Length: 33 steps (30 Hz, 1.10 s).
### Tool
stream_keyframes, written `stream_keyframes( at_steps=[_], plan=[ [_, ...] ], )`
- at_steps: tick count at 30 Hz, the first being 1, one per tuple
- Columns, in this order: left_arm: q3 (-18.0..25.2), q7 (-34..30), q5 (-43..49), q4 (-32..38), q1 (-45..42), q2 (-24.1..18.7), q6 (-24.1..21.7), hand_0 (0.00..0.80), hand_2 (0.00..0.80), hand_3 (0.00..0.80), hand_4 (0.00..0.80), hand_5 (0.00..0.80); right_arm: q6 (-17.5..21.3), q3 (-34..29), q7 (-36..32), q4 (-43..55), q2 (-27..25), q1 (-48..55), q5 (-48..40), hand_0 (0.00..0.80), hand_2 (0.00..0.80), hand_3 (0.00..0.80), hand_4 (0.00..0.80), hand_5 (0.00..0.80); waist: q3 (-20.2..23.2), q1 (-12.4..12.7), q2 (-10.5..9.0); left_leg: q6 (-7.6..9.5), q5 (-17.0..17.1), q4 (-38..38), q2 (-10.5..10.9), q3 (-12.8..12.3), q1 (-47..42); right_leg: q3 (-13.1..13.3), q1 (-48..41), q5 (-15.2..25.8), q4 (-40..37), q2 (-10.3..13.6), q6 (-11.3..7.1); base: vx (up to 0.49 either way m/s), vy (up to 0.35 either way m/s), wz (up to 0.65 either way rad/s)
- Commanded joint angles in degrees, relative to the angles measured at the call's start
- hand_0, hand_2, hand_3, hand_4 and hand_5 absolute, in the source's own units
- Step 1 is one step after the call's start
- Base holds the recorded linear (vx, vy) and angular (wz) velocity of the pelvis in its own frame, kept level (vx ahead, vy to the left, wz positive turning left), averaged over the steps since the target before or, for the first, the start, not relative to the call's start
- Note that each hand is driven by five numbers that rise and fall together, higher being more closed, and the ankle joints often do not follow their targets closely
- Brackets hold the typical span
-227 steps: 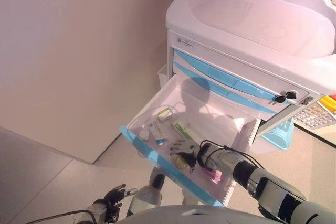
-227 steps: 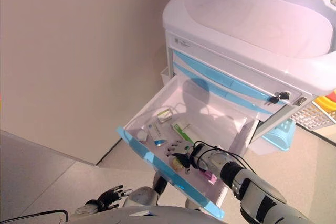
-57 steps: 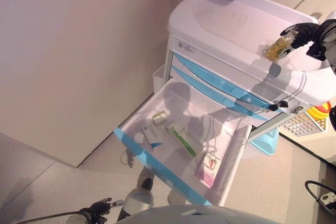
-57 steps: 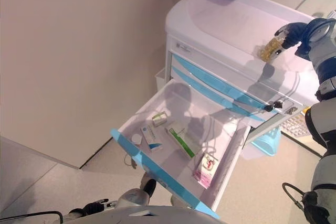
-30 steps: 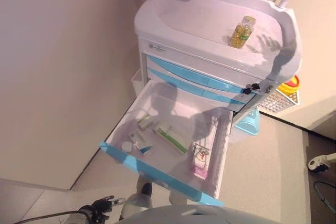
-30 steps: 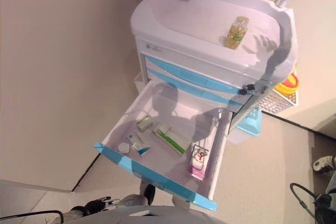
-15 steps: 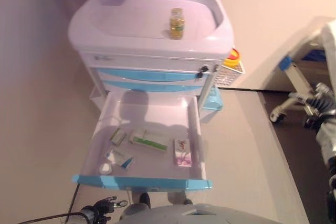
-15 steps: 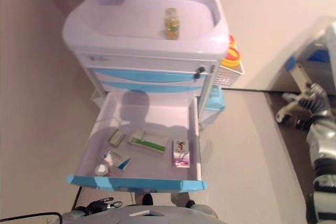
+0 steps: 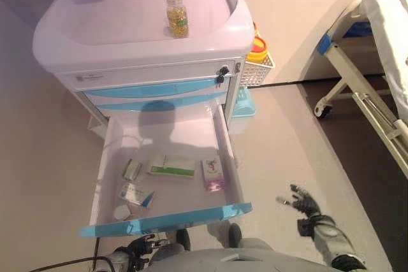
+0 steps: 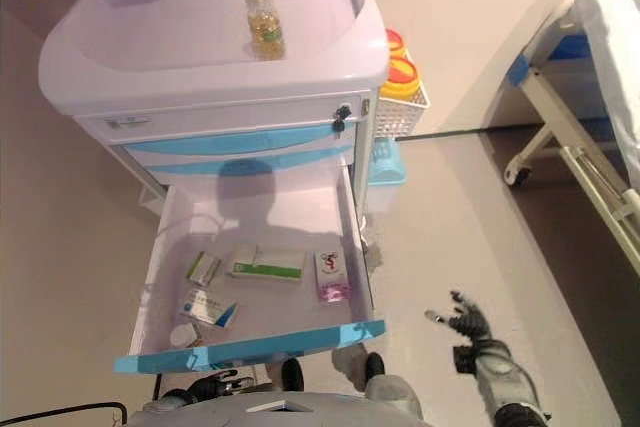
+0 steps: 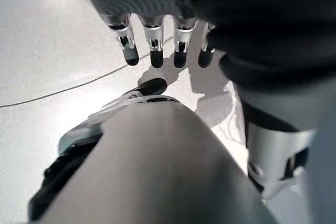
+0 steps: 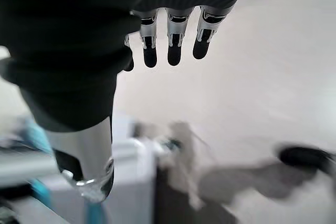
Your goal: Open the drawer and pick up the medicine
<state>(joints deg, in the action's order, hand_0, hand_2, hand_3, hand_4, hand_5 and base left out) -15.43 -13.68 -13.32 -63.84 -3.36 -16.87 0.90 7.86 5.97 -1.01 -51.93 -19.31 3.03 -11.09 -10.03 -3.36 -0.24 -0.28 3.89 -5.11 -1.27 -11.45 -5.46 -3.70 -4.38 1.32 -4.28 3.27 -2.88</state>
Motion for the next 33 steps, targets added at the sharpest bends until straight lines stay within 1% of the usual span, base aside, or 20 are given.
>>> stream_keyframes(
  at_steps=[1, 3, 6, 8, 10, 11, 13, 16, 18, 20, 21, 23, 24, 25, 29, 33],
  plan=[
    [1.6, 0.4, 0.0, -2.2, 2.7, 1.5, -4.2, 0.000, 0.000, 0.000, 0.000, 0.000, 4.8, 2.0, 1.6, -1.7, 1.5, -2.1, 0.4, 0.000, 0.000, 0.000, 0.000, 0.000, -1.7, 0.2, -0.30, 2.82, -6.2, 4.1, 3.0, 3.0, 1.7, -3.0, 4.2, -1.1, 7.4, 0.2, -1.32, 0.012, 0.041, -0.01],
    [1.4, 0.6, 0.7, -1.6, 2.8, 2.0, -5.6, 0.000, 0.000, 0.000, 0.000, 0.000, 5.8, 2.9, 2.7, -2.6, 2.6, -1.6, 1.4, 0.000, 0.000, 0.000, 0.000, 0.000, -2.7, 0.0, 0.17, 2.92, -6.1, 4.8, 3.1, 3.4, 2.5, -3.0, 5.1, -1.4, 8.4, 0.2, -1.04, 0.007, 0.051, -0.05],
    [-0.4, 1.2, 1.7, -0.3, 3.0, 2.4, -8.3, 0.000, 0.000, 0.000, 0.000, 0.000, 6.4, 4.4, 3.9, -2.7, 3.2, -1.9, 1.6, 0.000, 0.000, 0.000, 0.000, 0.000, -4.7, -0.4, 0.90, 3.00, -6.1, 6.6, 3.1, 3.9, 4.6, -2.9, 7.1, -2.0, 10.6, 0.4, -0.58, -0.030, 0.065, -0.14],
    [-1.4, 0.4, -1.8, 1.5, 4.0, 2.4, -10.5, 0.000, 0.000, 0.000, 0.000, 0.000, 7.9, 5.9, 4.8, -2.2, 2.7, -3.0, 3.0, 0.000, 0.000, 0.000, 0.000, 0.000, -7.7, -0.6, 1.54, 3.01, -6.0, 9.1, 3.2, 4.3, 7.6, -2.8, 10.0, -2.9, 13.5, 0.6, 0.01, -0.085, 0.076, -0.17],
    [-1.6, 0.2, -3.1, 3.4, 4.5, 2.1, -11.3, 0.000, 0.000, 0.000, 0.000, 0.000, 8.9, 7.0, 5.4, -1.7, 2.4, -3.7, 4.4, 0.000, 0.000, 0.000, 0.000, 0.000, -9.3, -0.5, 1.66, 3.12, -6.1, 10.9, 3.3, 4.6, 9.6, -2.5, 12.0, -3.3, 15.1, 0.7, 0.28, -0.085, 0.028, -0.15],
    [-1.7, 0.4, -4.1, 4.5, 5.2, 1.7, -12.1, 0.000, 0.000, 0.000, 0.000, 0.000, 9.5, 8.1, 6.2, -1.1, 2.1, -4.5, 4.9, 0.000, 0.000, 0.000, 0.000, 0.000, -10.6, -0.4, 1.65, 3.30, -6.1, 12.2, 3.4, 4.6, 11.6, -2.2, 14.1, -3.5, 16.5, 0.6, 0.62, -0.186, 0.005, -0.08],
    [-2.3, 1.2, -5.4, 6.4, 6.7, 0.7, -13.9, 0.000, 0.000, 0.000, 0.000, 0.000, 10.0, 9.8, 6.8, -0.1, 0.9, -6.6, 5.3, 0.000, 0.000, 0.000, 0.000, 0.000, -13.2, 0.1, 1.70, 3.37, -5.4, 14.1, 3.4, 5.1, 15.6, -2.4, 17.8, -3.4, 18.6, 0.3, 1.19, -0.194, 0.006, -0.07],
    [-3.0, 2.9, -5.6, 9.9, 8.1, -0.7, -15.6, 0.000, 0.000, 0.000, 0.000, 0.000, 10.3, 11.1, 7.4, 0.7, -1.0, -8.5, 7.0, 0.000, 0.000, 0.000, 0.000, 0.000, -15.0, 0.7, 1.96, 3.28, -4.9, 15.9, 3.4, 5.5, 18.8, -2.7, 20.8, -3.5, 20.4, 0.0, 1.80, -0.089, 0.027, 0.04],
    [-3.5, 4.8, -4.4, 13.2, 9.3, -2.0, -16.3, 0.000, 0.000, 0.000, 0.000, 0.000, 9.8, 12.0, 7.8, 1.4, -2.1, -9.9, 7.1, 0.000, 0.000, 0.000, 0.000, 0.000, -16.1, 1.0, 2.13, 3.39, -4.6, 17.2, 3.6, 5.6, 21.4, -2.7, 23.4, -3.6, 22.0, -0.3, 2.21, -0.094, 0.034, 0.07],
    [-4.1, 7.1, -2.9, 16.3, 9.9, -3.4, -16.6, 0.000, 0.000, 0.000, 0.000, 0.000, 9.5, 12.3, 8.0, 1.9, -3.0, -10.4, 6.9, 0.000, 0.000, 0.000, 0.000, 0.000, -16.9, 1.2, 2.19, 3.40, -4.5, 18.3, 3.6, 5.7, 22.8, -2.8, 25.0, -3.9, 23.4, -0.3, 2.42, -0.059, 0.038, 0.06],
    [-4.3, 8.2, -1.8, 19.4, 10.5, -4.9, -16.2, 0.000, 0.000, 0.000, 0.000, 0.000, 9.3, 12.5, 7.9, 2.5, -3.8, -10.7, 6.5, 0.000, 0.000, 0.000, 0.000, 0.000, -17.5, 1.4, 2.33, 3.39, -4.3, 19.1, 3.6, 5.6, 24.2, -2.9, 26.4, -4.0, 24.4, -0.3, 2.50, -0.071, 0.047, 0.03],
    [-4.4, 10.3, -0.9, 23.1, 11.4, -6.8, -15.3, 0.000, 0.000, 0.000, 0.000, 0.000, 8.9, 12.4, 7.8, 3.3, -4.8, -10.9, 6.1, 0.000, 0.000, 0.000, 0.000, 0.000, -17.9, 1.4, 2.62, 3.35, -4.3, 20.1, 3.5, 5.3, 25.7, -3.0, 27.9, -4.2, 25.6, -0.4, 2.65, -0.049, 0.040, 0.03],
    [-4.4, 10.4, -1.0, 23.4, 11.5, -6.9, -15.1, 0.000, 0.000, 0.000, 0.000, 0.000, 8.8, 12.4, 7.8, 3.4, -4.8, -10.9, 6.1, 0.000, 0.000, 0.000, 0.000, 0.000, -18.0, 1.4, 2.64, 3.36, -4.3, 20.2, 3.5, 5.3, 25.8, -3.0, 28.0, -4.2, 25.7, -0.4, 2.66, -0.051, 0.050, 0.04],
    [-4.6, 11.8, 0.8, 25.7, 12.5, -8.2, -14.2, 0.000, 0.000, 0.000, 0.000, 0.000, 8.5, 12.5, 8.1, 3.7, -5.3, -11.0, 6.3, 0.000, 0.000, 0.000, 0.000, 0.000, -18.3, 1.3, 2.90, 3.42, -4.3, 21.1, 3.5, 5.1, 27.0, -2.9, 29.4, -4.3, 26.7, -0.5, 2.79, -0.049, 0.046, 0.04],
    [-4.8, 14.0, 3.1, 29.3, 14.9, -11.4, -13.1, 0.000, 0.000, 0.000, 0.000, 0.000, 7.6, 12.5, 9.5, 4.4, -6.4, -11.2, 6.5, 0.000, 0.000, 0.000, 0.000, 0.000, -18.8, 0.6, 3.26, 3.47, -4.7, 23.0, 3.4, 4.3, 28.8, -2.2, 31.4, -4.3, 28.0, -0.3, 2.80, -0.030, 0.063, 0.01],
    [-3.2, 15.4, 2.5, 33.6, 17.2, -14.4, -12.0, 0.000, 0.000, 0.000, 0.000, 0.000, 7.5, 12.0, 11.0, 6.4, -7.3, -10.8, 6.9, 0.000, 0.000, 0.000, 0.000, 0.000, -19.0, -0.3, 3.42, 3.64, -5.3, 24.5, 3.2, 3.0, 30.2, -1.1, 33.2, -4.0, 28.7, -0.2, 2.57, -0.017, 0.060, -0.05]
  ],
)
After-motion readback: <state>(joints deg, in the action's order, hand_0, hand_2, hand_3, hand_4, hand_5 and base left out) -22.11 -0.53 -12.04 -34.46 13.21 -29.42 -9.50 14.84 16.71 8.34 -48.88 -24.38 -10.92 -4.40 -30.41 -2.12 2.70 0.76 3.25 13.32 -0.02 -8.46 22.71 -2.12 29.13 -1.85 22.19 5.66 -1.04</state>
